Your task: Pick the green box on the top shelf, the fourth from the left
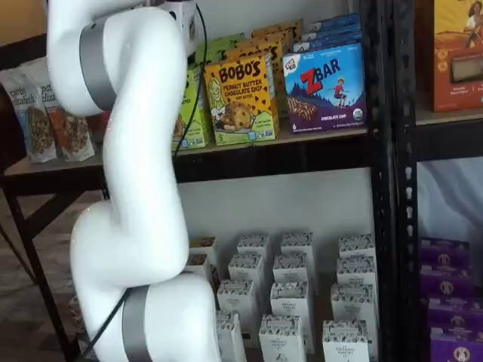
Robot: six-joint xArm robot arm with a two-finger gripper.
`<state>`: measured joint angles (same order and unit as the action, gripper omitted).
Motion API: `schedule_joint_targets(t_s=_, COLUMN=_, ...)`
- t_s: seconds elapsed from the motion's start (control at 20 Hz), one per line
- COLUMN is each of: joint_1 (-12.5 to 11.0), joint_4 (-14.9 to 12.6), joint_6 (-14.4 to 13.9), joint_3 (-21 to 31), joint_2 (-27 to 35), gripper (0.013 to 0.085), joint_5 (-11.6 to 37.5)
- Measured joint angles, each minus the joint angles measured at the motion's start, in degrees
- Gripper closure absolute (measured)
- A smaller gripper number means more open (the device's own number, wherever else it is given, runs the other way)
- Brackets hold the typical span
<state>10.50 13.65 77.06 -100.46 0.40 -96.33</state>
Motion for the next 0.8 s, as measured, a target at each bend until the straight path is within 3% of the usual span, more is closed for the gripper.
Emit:
schedule_joint_targets(t_s=0.7, joint_1=0.0, joint_4=0.1, joint_6=0.0, joint_3=0.0, joint_2=0.0, gripper=0.0370, joint_5=0.0)
schedule_joint_targets(t_s=0.8, joint_1=0.0, joint_4=0.2, joint_6=0.0, joint_3=0.0, joint_2=0.0, gripper=0.0410, joint_5=0.0)
